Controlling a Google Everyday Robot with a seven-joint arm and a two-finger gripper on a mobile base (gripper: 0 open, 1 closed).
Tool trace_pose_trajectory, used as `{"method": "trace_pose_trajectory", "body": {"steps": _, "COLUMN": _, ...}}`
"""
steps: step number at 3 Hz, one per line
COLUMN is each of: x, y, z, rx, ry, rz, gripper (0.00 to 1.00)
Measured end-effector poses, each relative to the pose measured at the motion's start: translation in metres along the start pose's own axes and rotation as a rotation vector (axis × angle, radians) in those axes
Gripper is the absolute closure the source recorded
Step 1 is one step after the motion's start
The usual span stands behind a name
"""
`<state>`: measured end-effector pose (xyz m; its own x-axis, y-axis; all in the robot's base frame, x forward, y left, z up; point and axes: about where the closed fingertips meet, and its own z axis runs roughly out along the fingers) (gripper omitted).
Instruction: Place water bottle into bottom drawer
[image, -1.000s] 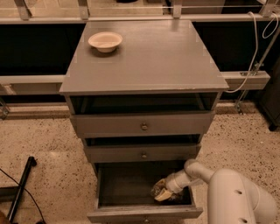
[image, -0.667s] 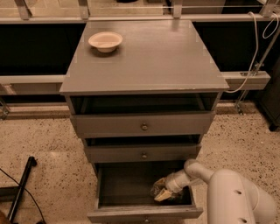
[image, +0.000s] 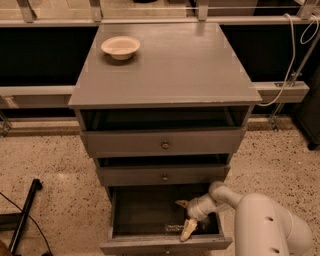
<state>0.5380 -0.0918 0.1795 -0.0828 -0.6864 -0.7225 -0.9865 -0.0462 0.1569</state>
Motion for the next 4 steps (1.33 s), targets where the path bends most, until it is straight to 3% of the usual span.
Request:
{"method": "trace_pose_trajectory", "body": {"steps": 2, "x": -0.037, "y": 0.015, "z": -0.029, "rx": 0.024, "ry": 0.016, "rz": -0.049, "gripper": 0.00}}
{"method": "trace_pose_trajectory", "body": {"steps": 3, "x": -0.039, "y": 0.034, "z": -0.069, "rx": 0.035, "ry": 0.027, "rz": -0.125, "gripper": 0.00}}
{"method": "trace_pose_trajectory", "body": {"steps": 4, "x": -0.039, "y": 0.035, "z": -0.069, "rx": 0.034, "ry": 0.026, "rz": -0.135, "gripper": 0.00}}
